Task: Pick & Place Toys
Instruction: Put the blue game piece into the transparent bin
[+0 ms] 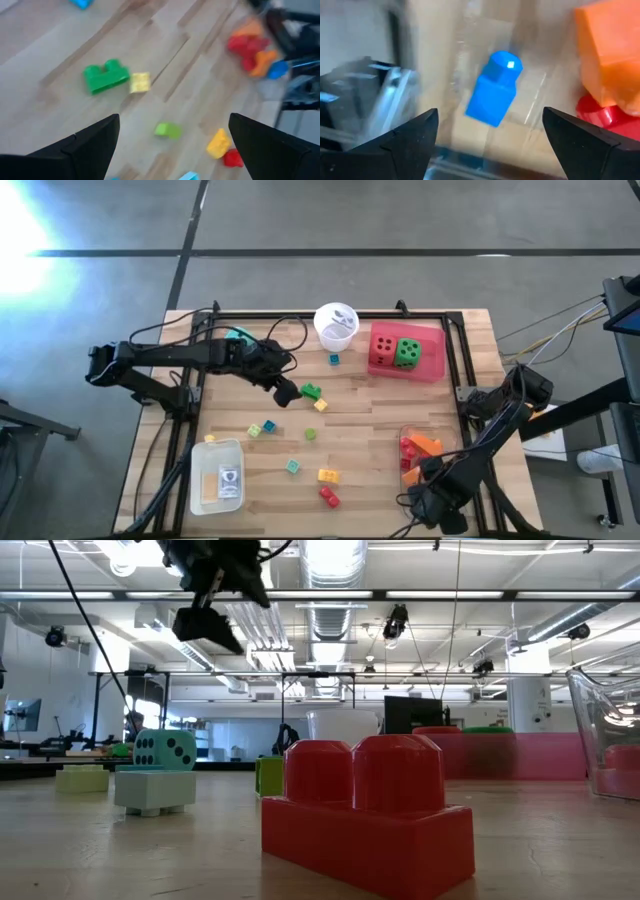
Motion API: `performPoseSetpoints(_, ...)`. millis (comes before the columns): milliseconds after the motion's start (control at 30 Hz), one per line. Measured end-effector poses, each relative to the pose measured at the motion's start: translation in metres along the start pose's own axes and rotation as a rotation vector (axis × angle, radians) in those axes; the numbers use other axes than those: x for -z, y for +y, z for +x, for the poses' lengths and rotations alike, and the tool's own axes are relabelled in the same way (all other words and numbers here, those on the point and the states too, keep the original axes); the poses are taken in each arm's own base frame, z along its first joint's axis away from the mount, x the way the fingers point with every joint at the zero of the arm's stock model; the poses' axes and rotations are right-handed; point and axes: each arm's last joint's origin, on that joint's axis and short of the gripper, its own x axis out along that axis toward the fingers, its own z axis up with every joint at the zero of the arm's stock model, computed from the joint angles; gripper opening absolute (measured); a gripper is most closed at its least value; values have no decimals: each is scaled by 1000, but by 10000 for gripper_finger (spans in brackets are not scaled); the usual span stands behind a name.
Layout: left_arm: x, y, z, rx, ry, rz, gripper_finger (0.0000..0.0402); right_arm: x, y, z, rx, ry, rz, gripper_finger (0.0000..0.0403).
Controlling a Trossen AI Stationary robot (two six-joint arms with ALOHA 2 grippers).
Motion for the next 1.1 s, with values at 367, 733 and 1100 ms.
performPoseSetpoints(367, 27, 14, 17, -266, 255, 24, 375, 5, 20, -51, 45, -3, 74, 351)
performPoseSetpoints(733, 52, 8, 70, -389, 430, 8, 375, 17, 17, -92, 192, -215, 335, 351)
performPoseSetpoints(1100, 85, 28, 81, -441, 466, -76, 374, 18, 12, -101, 224, -416, 569, 351)
